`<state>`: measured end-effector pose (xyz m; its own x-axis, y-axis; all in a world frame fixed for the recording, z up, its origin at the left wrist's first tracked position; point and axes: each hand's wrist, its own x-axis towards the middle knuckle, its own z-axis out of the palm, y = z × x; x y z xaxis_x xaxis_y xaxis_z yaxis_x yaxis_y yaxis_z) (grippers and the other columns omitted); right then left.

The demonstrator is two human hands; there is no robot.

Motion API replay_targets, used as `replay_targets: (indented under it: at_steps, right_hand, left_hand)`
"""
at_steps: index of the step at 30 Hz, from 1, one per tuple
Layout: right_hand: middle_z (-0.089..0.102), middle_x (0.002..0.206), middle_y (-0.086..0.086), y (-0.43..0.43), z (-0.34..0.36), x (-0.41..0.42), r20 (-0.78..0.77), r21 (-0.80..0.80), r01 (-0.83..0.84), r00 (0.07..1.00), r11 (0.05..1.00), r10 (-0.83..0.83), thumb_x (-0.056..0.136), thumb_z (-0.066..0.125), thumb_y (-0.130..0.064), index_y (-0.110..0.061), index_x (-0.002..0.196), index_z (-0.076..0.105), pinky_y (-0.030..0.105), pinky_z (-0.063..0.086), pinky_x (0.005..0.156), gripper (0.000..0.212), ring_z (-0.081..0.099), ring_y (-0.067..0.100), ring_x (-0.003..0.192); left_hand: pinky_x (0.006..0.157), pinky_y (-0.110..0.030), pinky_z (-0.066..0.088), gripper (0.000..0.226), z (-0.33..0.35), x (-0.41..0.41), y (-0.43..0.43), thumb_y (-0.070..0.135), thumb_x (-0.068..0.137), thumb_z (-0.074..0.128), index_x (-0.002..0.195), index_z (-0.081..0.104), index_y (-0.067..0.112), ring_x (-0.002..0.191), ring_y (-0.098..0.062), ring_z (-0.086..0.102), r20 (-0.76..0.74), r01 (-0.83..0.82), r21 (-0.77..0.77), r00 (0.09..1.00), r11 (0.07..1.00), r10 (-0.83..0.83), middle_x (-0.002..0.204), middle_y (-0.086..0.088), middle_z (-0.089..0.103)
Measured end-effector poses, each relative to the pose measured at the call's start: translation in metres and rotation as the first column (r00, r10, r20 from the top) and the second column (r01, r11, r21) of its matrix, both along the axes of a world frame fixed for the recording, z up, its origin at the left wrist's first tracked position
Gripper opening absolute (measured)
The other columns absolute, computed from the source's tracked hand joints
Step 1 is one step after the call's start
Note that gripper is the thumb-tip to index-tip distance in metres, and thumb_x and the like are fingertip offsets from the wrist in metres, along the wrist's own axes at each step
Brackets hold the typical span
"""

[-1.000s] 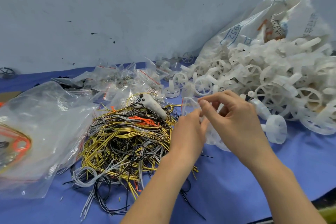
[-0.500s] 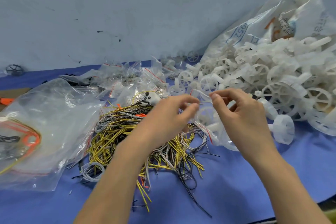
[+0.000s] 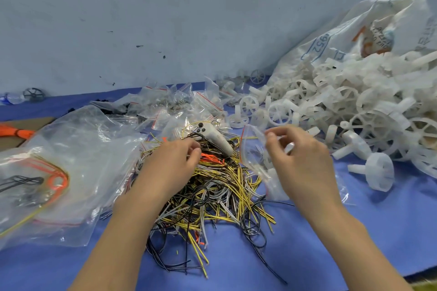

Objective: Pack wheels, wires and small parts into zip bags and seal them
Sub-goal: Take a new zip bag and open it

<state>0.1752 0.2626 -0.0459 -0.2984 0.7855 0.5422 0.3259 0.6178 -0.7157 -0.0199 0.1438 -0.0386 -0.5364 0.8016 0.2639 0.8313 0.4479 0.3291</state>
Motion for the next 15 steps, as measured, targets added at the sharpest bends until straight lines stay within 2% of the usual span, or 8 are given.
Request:
replay_targets:
  at_steps: [3,7,11,13,15]
  right_hand:
    - [0.058,0.078,-0.017,-0.011,-0.005,-0.008,0.098,0.065,-0.069,0.993,0.996,0.062,0.093,0.056,-0.038,-0.033,0.088,0.066,0.032,0.041,0.061,0.012,0.055,0.007,0.073]
    - [0.062,0.080,-0.013,0.004,-0.009,-0.009,0.115,-0.024,-0.036,0.993,0.999,0.039,0.094,0.056,-0.038,-0.032,0.088,0.067,0.033,0.039,0.063,0.013,0.058,0.015,0.078]
    - [0.064,0.074,-0.019,0.023,-0.004,-0.014,0.087,-0.085,-0.044,0.995,0.995,0.051,0.093,0.057,-0.038,-0.034,0.085,0.068,0.025,0.039,0.059,0.014,0.058,0.009,0.072]
    - [0.063,0.072,-0.022,0.030,-0.003,-0.018,0.090,-0.117,-0.056,0.994,0.992,0.067,0.093,0.057,-0.039,-0.037,0.083,0.066,0.019,0.037,0.057,0.013,0.057,0.001,0.068]
    - [0.061,0.070,-0.022,0.036,-0.004,-0.021,0.104,-0.145,-0.064,0.991,0.987,0.080,0.094,0.057,-0.040,-0.037,0.084,0.066,0.016,0.036,0.056,0.014,0.055,-0.004,0.068]
  left_hand:
    - [0.083,-0.037,0.055,0.027,0.000,-0.001,-0.001,0.038,0.100,0.046,0.119,0.063,0.029,0.093,-0.010,0.063,0.014,0.007,0.006,1.000,1.000,-0.007,0.106,0.011,0.068]
    - [0.083,-0.038,0.055,0.026,0.010,-0.006,0.004,0.037,0.100,0.046,0.118,0.064,0.028,0.090,-0.010,0.064,0.085,-0.031,0.095,0.996,0.995,0.023,0.104,0.010,0.067]
    - [0.069,-0.025,0.048,0.025,0.028,-0.040,0.031,0.032,0.101,0.047,0.115,0.065,0.021,0.085,-0.003,0.059,0.141,-0.087,0.236,0.989,0.968,0.054,0.099,0.008,0.064]
    - [0.074,-0.028,0.045,0.024,0.033,-0.070,0.050,0.030,0.101,0.046,0.112,0.064,0.019,0.086,-0.011,0.056,0.244,-0.149,0.220,0.965,0.964,0.094,0.097,0.004,0.059]
    - [0.076,-0.032,0.040,0.021,0.032,-0.103,0.064,0.028,0.101,0.044,0.098,0.061,0.016,0.083,-0.019,0.050,0.374,-0.237,0.172,0.914,0.956,0.159,0.090,-0.006,0.055]
